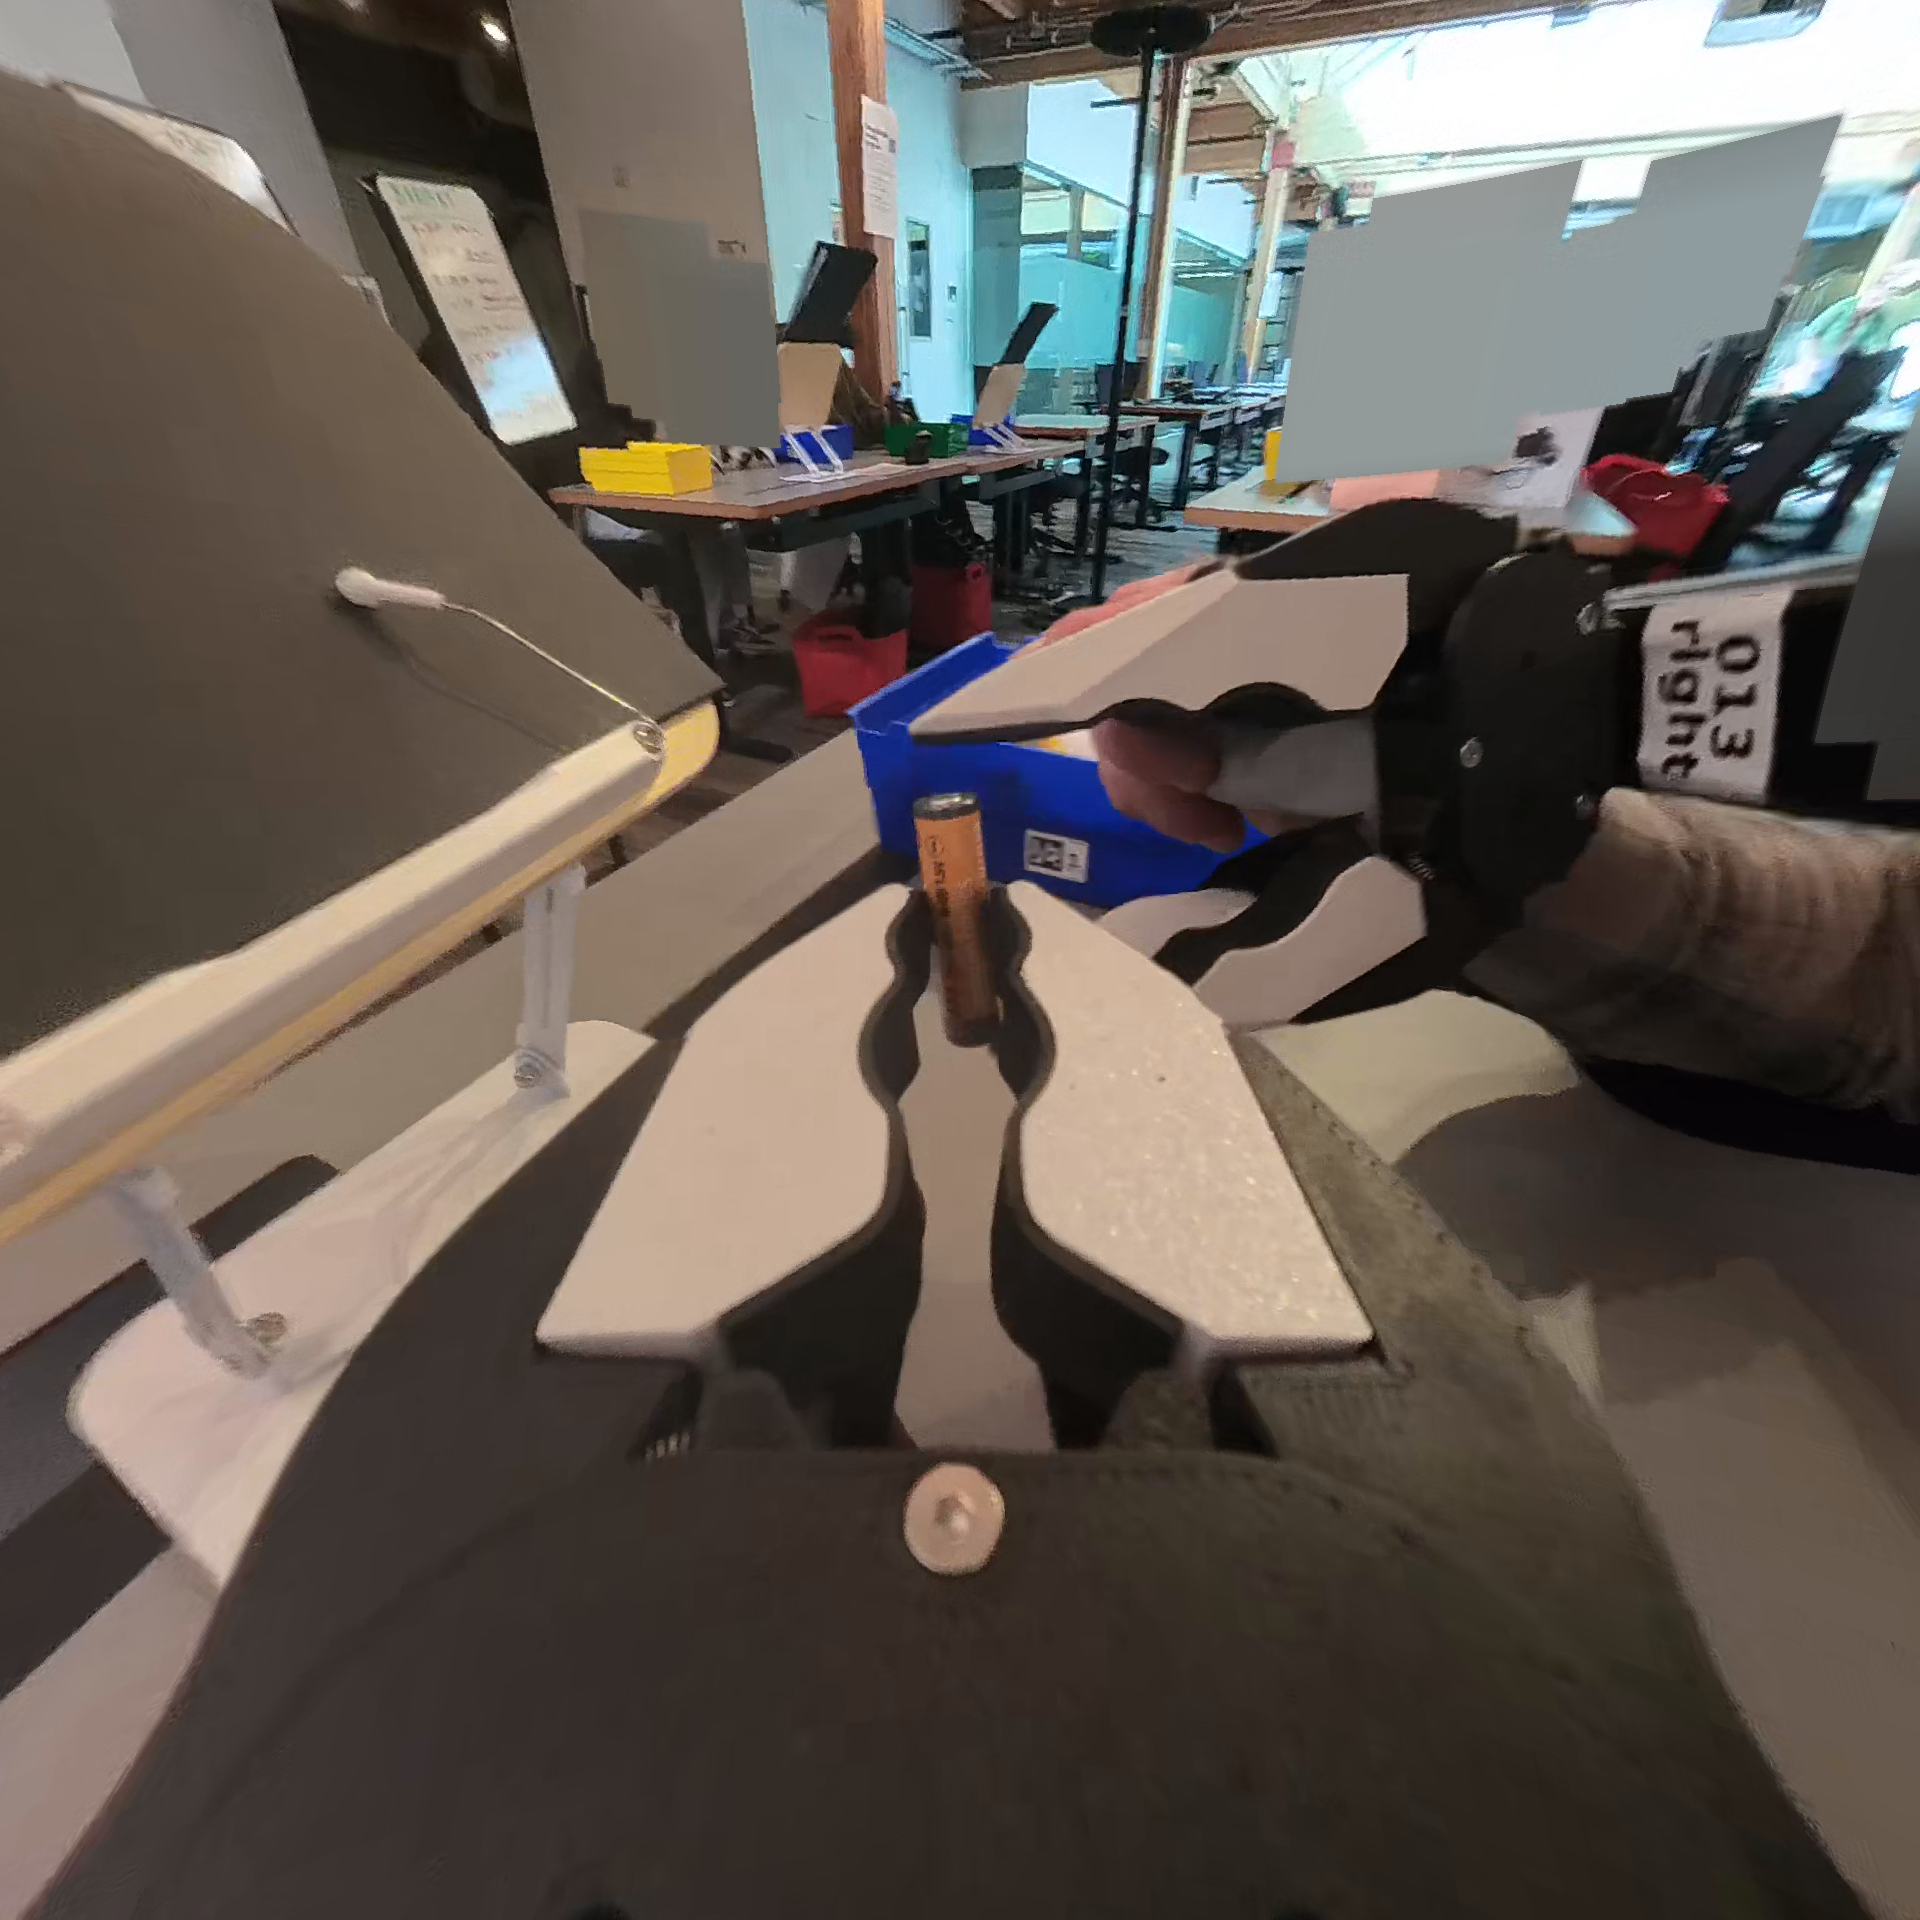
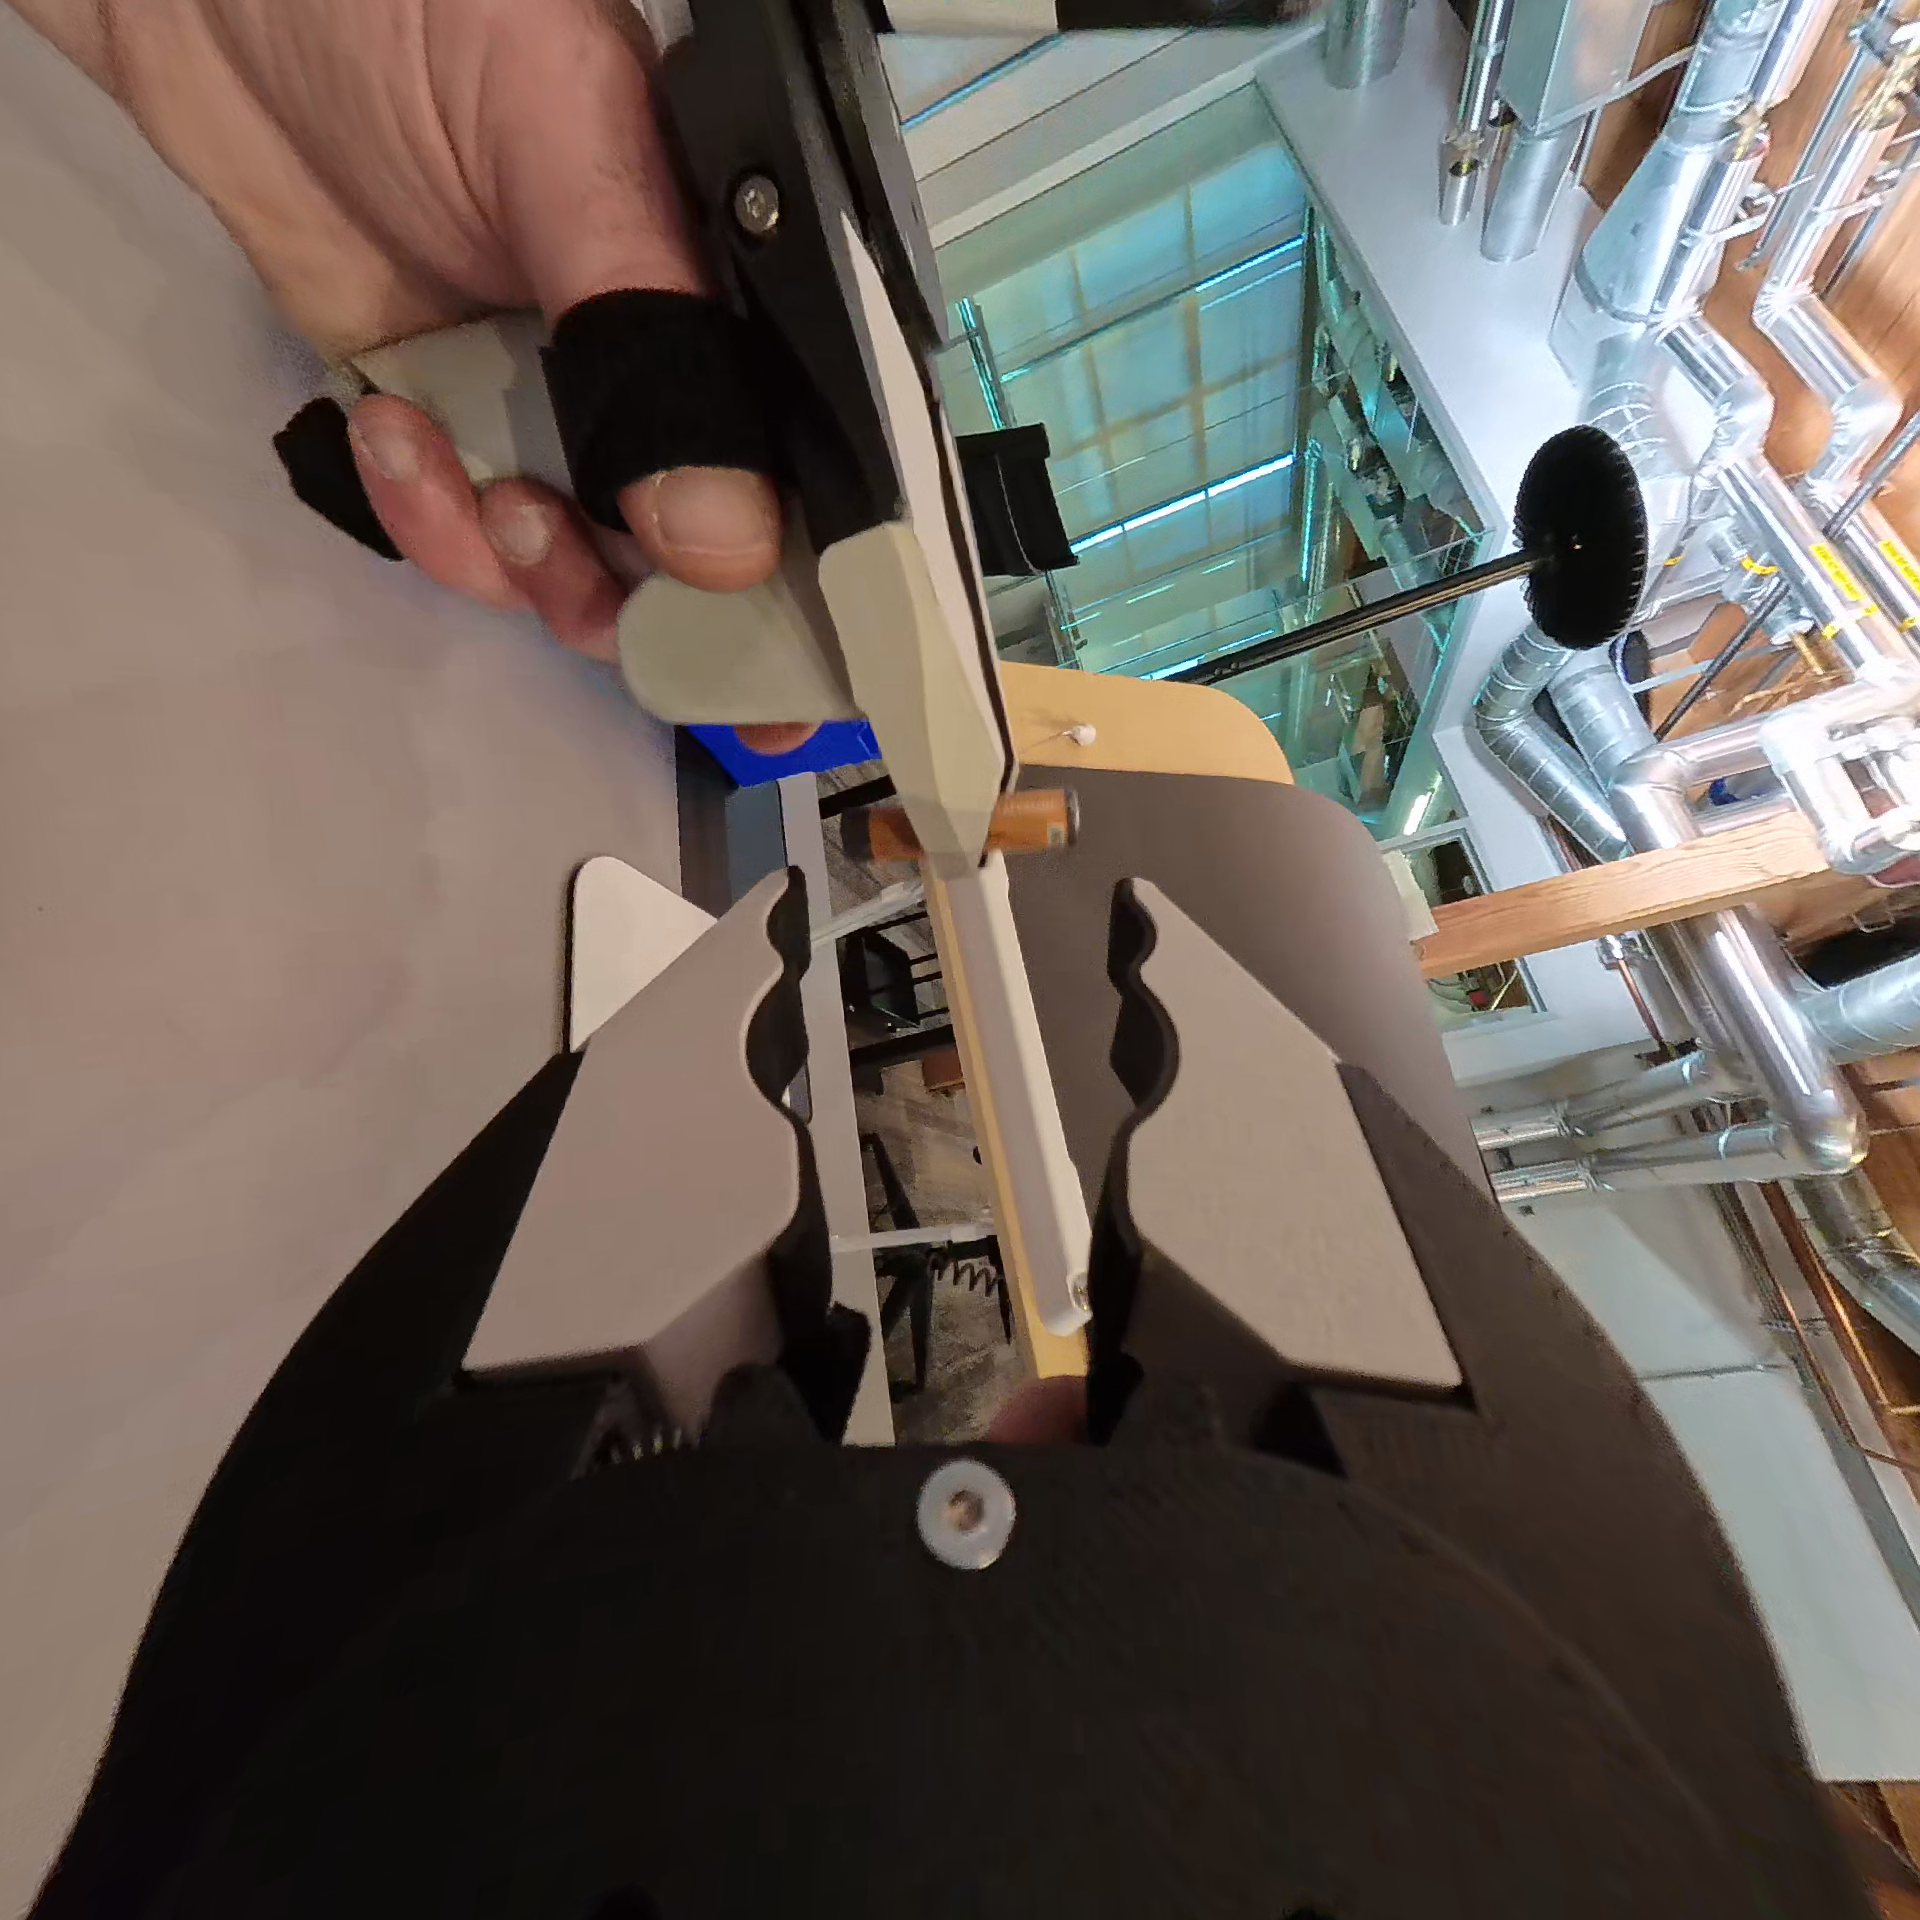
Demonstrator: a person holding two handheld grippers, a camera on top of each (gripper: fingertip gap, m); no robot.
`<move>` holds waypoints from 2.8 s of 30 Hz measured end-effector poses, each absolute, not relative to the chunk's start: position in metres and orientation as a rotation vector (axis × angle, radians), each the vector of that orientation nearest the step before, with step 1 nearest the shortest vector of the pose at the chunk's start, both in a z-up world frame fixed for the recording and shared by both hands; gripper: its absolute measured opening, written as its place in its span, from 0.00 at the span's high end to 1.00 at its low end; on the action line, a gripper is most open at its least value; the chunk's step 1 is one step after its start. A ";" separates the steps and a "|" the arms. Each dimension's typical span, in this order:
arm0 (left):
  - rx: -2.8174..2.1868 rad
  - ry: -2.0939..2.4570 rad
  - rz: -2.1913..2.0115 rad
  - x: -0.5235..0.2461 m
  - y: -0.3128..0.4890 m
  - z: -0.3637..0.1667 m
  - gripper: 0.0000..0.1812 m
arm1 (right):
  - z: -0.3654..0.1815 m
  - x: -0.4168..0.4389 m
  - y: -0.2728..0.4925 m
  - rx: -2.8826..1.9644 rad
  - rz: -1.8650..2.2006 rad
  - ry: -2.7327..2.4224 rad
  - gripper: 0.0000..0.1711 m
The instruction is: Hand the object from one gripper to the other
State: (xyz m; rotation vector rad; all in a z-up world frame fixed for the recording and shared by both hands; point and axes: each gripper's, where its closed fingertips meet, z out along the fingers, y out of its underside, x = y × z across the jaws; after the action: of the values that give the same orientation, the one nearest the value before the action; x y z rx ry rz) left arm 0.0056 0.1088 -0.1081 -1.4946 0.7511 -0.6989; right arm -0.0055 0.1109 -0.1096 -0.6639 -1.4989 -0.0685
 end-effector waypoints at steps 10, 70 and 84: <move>-1.134 1.017 0.371 -0.010 0.119 -0.103 0.94 | -0.097 0.010 0.104 -1.174 0.949 -1.392 0.82; -1.020 1.010 0.703 -0.010 0.118 -0.095 0.87 | -0.085 0.016 0.132 -1.268 0.752 -1.235 0.96; -1.142 1.003 0.640 -0.026 0.131 -0.104 0.91 | -0.161 0.297 0.244 -1.966 -0.168 -1.373 0.96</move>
State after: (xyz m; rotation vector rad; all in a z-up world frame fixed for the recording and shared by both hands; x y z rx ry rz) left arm -0.0264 0.1310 -0.1040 -1.1419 1.0029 0.6404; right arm 0.2971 0.2439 -0.1607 -1.9663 -1.3729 -0.1677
